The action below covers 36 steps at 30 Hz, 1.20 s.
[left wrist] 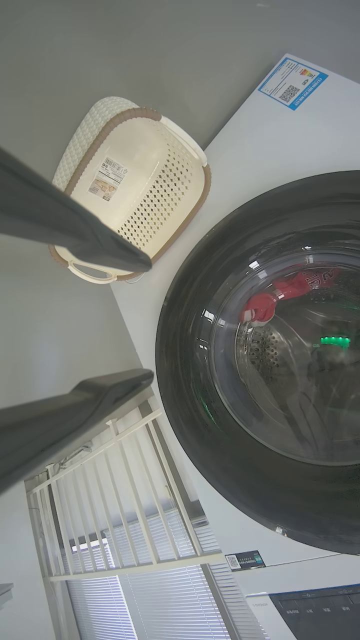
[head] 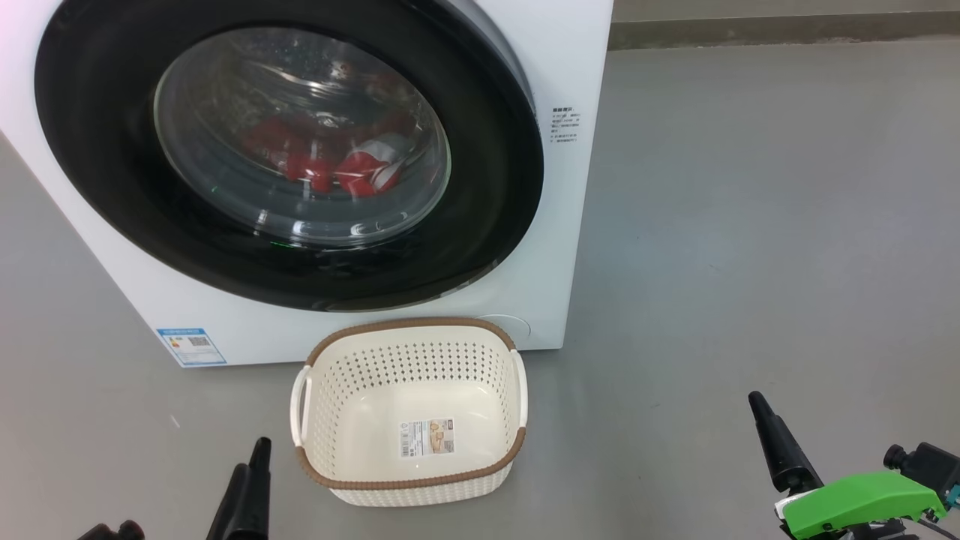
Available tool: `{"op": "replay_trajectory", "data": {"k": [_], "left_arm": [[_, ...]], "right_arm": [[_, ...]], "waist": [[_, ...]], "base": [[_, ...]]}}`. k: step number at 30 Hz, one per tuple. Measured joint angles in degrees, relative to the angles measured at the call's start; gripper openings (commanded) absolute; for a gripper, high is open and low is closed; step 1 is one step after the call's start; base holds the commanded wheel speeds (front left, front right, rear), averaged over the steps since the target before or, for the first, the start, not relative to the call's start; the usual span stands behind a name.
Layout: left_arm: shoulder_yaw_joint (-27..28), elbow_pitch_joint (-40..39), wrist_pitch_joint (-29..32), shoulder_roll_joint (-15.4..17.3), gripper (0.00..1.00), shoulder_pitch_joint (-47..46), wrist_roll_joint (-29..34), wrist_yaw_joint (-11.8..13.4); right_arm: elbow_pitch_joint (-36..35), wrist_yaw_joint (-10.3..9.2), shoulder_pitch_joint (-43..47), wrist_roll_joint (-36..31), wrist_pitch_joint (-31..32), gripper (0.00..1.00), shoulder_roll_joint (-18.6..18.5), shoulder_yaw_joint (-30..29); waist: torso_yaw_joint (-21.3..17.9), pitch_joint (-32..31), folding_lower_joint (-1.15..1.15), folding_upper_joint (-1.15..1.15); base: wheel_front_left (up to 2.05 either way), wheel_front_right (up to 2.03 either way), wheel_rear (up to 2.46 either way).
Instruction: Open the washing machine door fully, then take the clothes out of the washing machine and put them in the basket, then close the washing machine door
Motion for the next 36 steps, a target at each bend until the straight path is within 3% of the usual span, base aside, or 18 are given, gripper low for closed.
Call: {"op": "replay_trajectory", "data": {"k": [36], "left_arm": [[-3.22,-5.23,-6.04,1.48,1.00,2.17,25.82,3.52]], "right_arm": [[-0.34,0.00,-0.96,-21.30,-5.68,1.00,-2.22,4.19]], "waist": [[0.42,0.17,0.00,0.00]], "base": [[0.00,0.00,0.00]]}}
